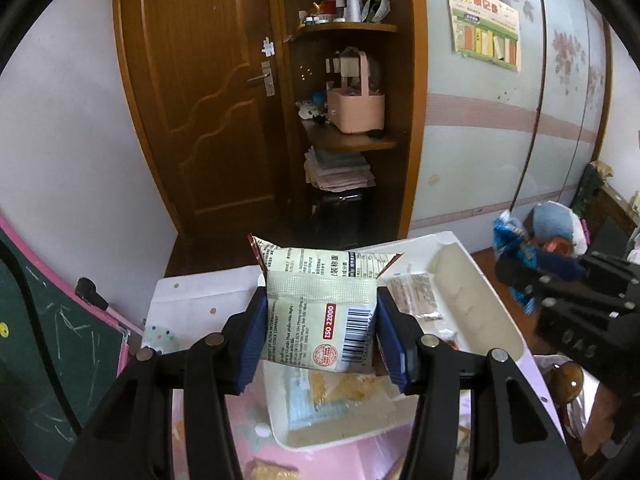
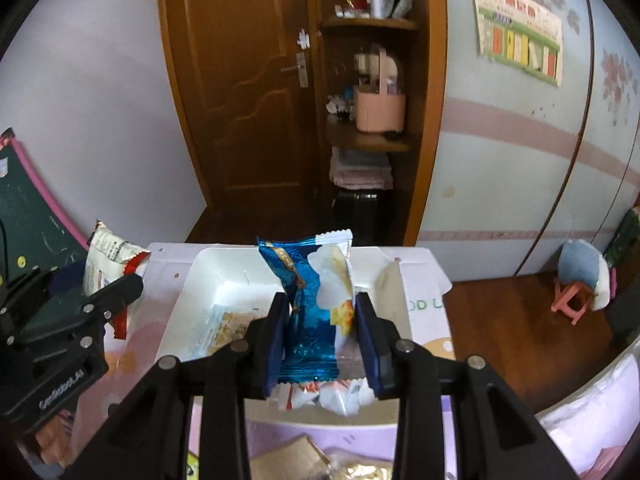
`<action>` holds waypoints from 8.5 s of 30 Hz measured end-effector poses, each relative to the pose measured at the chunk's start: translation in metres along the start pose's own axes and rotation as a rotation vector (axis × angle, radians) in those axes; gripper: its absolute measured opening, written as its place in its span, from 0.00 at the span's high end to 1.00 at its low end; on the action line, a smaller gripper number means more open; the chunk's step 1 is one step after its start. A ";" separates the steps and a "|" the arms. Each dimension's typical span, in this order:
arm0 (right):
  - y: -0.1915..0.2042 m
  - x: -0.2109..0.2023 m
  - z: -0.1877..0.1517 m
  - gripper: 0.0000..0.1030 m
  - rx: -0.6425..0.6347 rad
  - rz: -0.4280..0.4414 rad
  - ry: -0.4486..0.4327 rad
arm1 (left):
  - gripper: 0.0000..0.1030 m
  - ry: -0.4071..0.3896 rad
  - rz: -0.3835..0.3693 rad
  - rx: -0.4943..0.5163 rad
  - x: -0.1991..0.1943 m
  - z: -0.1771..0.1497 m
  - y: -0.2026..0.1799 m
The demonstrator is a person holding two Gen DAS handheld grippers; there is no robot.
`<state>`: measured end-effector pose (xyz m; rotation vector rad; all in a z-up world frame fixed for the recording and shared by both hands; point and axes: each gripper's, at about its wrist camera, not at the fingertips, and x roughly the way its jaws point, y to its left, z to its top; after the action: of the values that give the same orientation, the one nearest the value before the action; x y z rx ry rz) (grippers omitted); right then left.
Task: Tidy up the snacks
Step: 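Carry both packs over the white bin and open both grippers to drop them, then withdraw both grippers from the bin toward the remaining snacks, then grasp the brown chocolate bag with the right gripper while the left grasps the nut pack, then lift both bags over the white bin and release them inside, then withdraw both grippers from the bin toward the green pastry pack, then grasp the green pastry pack with the right gripper while the left grasps the clear bread-roll bag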
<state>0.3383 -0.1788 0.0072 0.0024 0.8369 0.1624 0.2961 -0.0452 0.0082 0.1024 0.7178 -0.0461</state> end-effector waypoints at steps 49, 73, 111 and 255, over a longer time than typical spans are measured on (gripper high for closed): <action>0.091 -0.173 -0.104 0.40 -0.175 -0.007 -0.067 | 0.08 -0.084 -0.070 -0.007 -0.207 -0.114 0.050; 0.073 -0.036 -0.263 0.40 0.005 0.070 0.330 | 0.08 0.313 -0.152 -0.077 -0.052 -0.285 0.041; 0.098 0.016 -0.270 0.81 -0.189 0.067 0.266 | 0.56 0.392 -0.284 -0.152 0.007 -0.303 0.037; 0.152 0.045 -0.215 0.43 -0.514 0.295 0.314 | 0.10 0.451 -0.139 -0.011 0.037 -0.244 0.086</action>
<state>0.1875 -0.0352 -0.1601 -0.3920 1.0857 0.6659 0.1713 0.0669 -0.1923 0.0517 1.1753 -0.1555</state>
